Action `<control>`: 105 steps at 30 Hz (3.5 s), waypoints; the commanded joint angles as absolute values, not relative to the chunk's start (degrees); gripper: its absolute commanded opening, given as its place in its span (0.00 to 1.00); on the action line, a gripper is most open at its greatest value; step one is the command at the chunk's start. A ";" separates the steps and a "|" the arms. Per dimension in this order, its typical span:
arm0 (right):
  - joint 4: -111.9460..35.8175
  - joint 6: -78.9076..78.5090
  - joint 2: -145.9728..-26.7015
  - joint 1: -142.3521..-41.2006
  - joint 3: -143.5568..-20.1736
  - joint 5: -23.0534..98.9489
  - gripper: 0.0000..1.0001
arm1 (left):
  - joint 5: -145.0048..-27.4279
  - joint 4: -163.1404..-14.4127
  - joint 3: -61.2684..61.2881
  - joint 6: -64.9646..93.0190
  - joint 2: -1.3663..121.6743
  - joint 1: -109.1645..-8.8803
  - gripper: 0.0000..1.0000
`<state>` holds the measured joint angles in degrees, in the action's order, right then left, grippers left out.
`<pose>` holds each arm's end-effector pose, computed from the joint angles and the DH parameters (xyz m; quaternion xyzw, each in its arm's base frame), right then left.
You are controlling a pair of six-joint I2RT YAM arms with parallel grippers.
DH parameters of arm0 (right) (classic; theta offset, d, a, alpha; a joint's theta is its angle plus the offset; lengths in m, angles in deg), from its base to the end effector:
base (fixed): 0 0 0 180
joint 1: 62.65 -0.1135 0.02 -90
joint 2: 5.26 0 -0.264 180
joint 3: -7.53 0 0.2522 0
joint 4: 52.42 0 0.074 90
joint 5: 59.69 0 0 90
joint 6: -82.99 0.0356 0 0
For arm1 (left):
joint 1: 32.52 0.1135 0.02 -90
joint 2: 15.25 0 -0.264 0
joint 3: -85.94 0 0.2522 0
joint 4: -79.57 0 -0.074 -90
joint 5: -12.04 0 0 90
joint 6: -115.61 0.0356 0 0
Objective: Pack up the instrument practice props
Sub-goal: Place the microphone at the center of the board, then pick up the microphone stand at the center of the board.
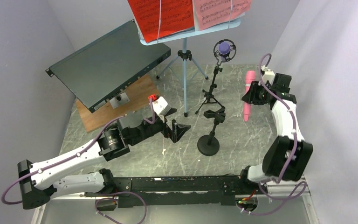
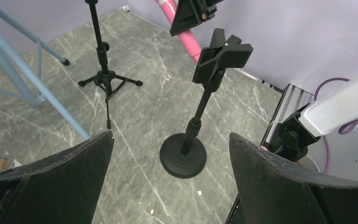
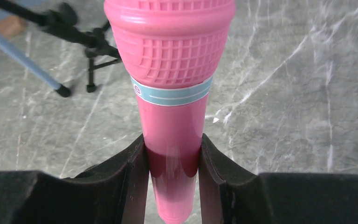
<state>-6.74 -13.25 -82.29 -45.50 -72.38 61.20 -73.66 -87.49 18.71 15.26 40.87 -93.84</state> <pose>0.2819 -0.0679 0.3124 -0.0222 0.8894 0.1608 0.4273 0.1126 -0.2003 0.3778 0.2853 0.6592 -0.3852 0.5794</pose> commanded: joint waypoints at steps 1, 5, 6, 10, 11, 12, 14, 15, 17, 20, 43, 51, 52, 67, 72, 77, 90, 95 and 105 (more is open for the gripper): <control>-12.57 -11.21 -90.45 -46.44 -75.05 56.41 0.05 | -71.68 -89.02 19.90 13.72 38.53 -93.87 1.00; -12.99 -10.66 -99.54 -48.33 -80.51 52.96 0.08 | -71.30 -89.16 20.62 13.24 37.72 -93.88 1.00; -12.73 -10.44 -102.01 -48.59 -82.18 52.44 0.09 | -71.20 -88.95 20.67 13.09 37.62 -93.87 1.00; -11.63 -9.19 -111.17 -48.83 -89.50 49.88 0.11 | -71.01 -88.17 21.04 12.09 36.86 -93.87 1.00; -11.11 -9.13 -113.97 -48.89 -90.94 49.61 0.12 | -70.99 -88.29 21.29 11.78 36.76 -93.87 1.00; -10.55 -9.05 -115.94 -48.98 -92.50 49.14 0.13 | -70.98 -88.29 21.48 11.51 36.51 -93.87 0.99; -10.20 -9.05 -119.14 -49.19 -94.97 48.13 0.16 | -70.93 -88.36 21.79 11.13 36.22 -93.91 1.00; -10.07 -9.09 -120.72 -49.20 -96.39 47.49 0.18 | -70.88 -88.30 21.81 11.04 36.17 -93.88 0.99; -9.23 -9.36 -123.68 -49.20 -99.50 46.68 0.20 | -70.84 -88.06 21.78 10.93 36.16 -93.87 1.00; -7.74 -9.55 -127.20 -49.29 -103.74 45.97 0.24 | -70.76 -87.67 21.48 10.79 36.37 -93.87 0.99; -11.11 -11.25 -114.73 -47.96 -92.98 50.47 0.71 | -77.40 -89.31 21.45 10.10 40.44 -93.87 0.99; -5.55 -20.33 -89.59 -46.12 -77.51 63.62 0.76 | -78.47 -93.00 22.11 11.30 41.54 -93.88 0.99; -4.17 -21.89 -86.60 -45.92 -76.38 65.74 0.77 | -78.82 -93.57 22.23 11.48 41.71 -93.87 0.99; 21.19 -68.54 -63.96 -45.93 -65.96 101.61 0.94 | -85.14 -99.60 24.80 15.31 45.57 -93.88 0.99; 32.54 -90.14 -64.85 -47.33 -62.60 107.59 0.99 | -85.10 -100.54 25.36 14.80 46.81 -93.87 0.99; 24.61 -85.87 -66.21 -52.72 -59.63 106.56 0.99 | -85.13 -101.33 25.66 14.82 47.19 -93.88 1.00; 22.12 -88.00 -70.41 -53.53 -54.82 103.43 0.99 | -83.99 -129.65 34.14 28.91 57.39 -93.88 0.99; 26.63 -93.49 -71.80 -50.79 -54.59 104.46 0.99 | -87.15 -135.66 30.34 28.84 67.32 -93.87 0.99; 27.34 -97.43 -73.13 -50.96 -52.90 105.34 0.99 | -91.13 -144.06 27.01 24.38 78.93 -93.04 0.89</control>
<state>25.65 -91.61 -72.46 -50.95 -53.28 102.47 -87.69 -135.84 29.39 26.21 77.32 -93.49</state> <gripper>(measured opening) 0.990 0.900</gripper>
